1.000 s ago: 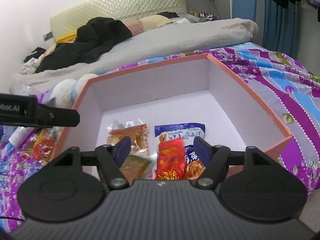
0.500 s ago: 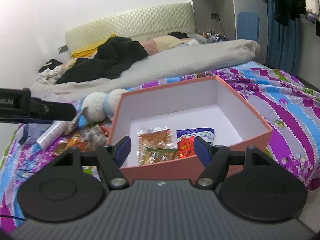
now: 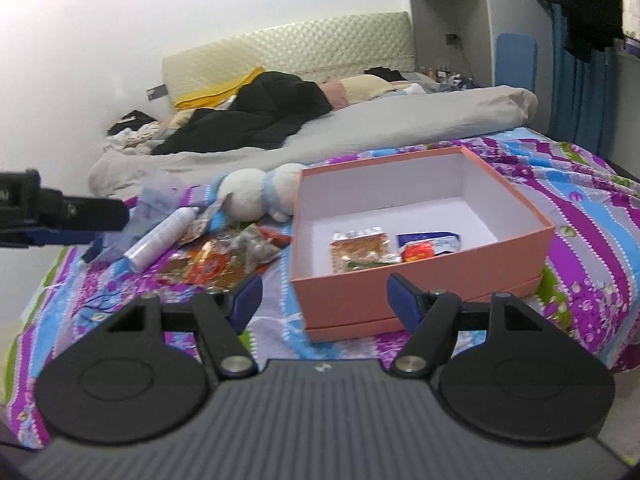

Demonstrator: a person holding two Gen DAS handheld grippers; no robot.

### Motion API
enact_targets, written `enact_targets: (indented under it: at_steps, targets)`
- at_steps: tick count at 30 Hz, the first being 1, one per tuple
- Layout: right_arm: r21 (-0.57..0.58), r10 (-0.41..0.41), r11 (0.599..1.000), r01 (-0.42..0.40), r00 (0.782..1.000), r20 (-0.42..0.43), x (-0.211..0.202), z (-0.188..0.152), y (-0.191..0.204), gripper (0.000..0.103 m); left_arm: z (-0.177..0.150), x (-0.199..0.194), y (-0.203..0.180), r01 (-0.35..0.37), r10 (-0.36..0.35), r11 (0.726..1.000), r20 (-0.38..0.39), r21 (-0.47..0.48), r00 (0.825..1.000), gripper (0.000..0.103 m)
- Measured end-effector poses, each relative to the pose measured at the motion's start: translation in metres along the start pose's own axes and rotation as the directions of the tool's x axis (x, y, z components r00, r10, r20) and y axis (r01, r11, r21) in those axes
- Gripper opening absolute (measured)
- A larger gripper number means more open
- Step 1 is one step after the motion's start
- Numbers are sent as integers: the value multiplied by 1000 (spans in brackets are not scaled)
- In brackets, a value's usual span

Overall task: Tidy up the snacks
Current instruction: 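Withdraw both tools from the pink box back toward the snack pile, then grasp the red snack stick with the left tool while the right tool grasps a clear bag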

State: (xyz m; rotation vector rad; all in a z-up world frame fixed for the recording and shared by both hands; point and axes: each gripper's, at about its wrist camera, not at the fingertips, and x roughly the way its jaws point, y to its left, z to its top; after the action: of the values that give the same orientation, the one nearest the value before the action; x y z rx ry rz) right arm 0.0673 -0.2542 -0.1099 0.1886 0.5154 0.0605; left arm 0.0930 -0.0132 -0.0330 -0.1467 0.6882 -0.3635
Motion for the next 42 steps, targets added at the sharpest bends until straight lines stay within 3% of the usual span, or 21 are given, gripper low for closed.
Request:
enact_targets:
  at_steps: [9, 19, 34, 42]
  targets:
    - [-64, 95, 993, -96, 995, -17, -6, -10, 35, 71, -17, -47, 27, -89, 92, 995, 65, -46, 994, 78]
    - [-121, 154, 980, -159, 987, -50, 4, -13, 62, 71, -34, -65, 70, -152, 162, 977, 56, -150, 985, 78]
    - [-137, 129, 980, -141, 987, -98, 26, -32, 67, 71, -37, -24, 92, -160, 158, 967, -21, -198, 987, 79]
    - [-157, 125, 977, -146, 982, -140, 53, -44, 65, 71, -38, 26, 99, -136, 124, 964, -64, -230, 990, 81]
